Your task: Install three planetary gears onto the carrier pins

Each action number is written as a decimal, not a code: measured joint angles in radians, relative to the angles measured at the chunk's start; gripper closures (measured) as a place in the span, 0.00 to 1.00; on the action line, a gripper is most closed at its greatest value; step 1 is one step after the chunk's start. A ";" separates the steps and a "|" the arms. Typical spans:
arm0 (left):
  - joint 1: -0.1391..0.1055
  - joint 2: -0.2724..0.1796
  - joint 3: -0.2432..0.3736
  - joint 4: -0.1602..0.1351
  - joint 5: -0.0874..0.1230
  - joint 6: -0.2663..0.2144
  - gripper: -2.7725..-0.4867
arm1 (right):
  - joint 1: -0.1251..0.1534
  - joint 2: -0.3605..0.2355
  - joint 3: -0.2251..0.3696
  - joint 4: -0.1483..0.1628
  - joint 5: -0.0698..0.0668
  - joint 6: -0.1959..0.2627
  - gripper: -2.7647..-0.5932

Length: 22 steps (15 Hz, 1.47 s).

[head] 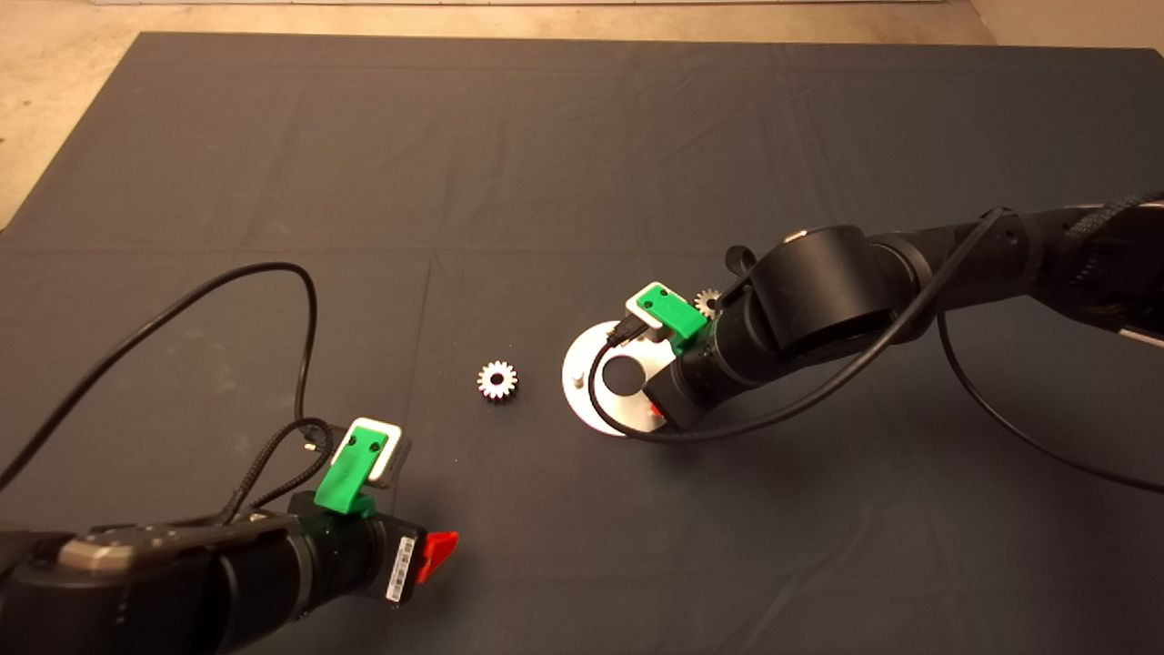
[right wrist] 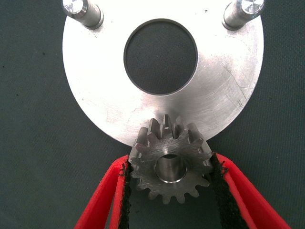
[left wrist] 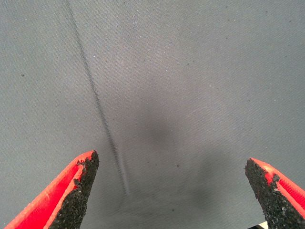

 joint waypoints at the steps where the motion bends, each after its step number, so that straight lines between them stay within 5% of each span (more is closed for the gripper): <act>1: 0.000 0.000 0.000 0.001 -0.001 0.000 0.24 | 0.000 0.005 -0.003 -0.001 0.000 0.000 0.80; 22: 0.000 0.000 0.000 0.004 0.000 0.000 0.24 | -0.001 0.019 -0.007 -0.002 0.004 0.000 0.80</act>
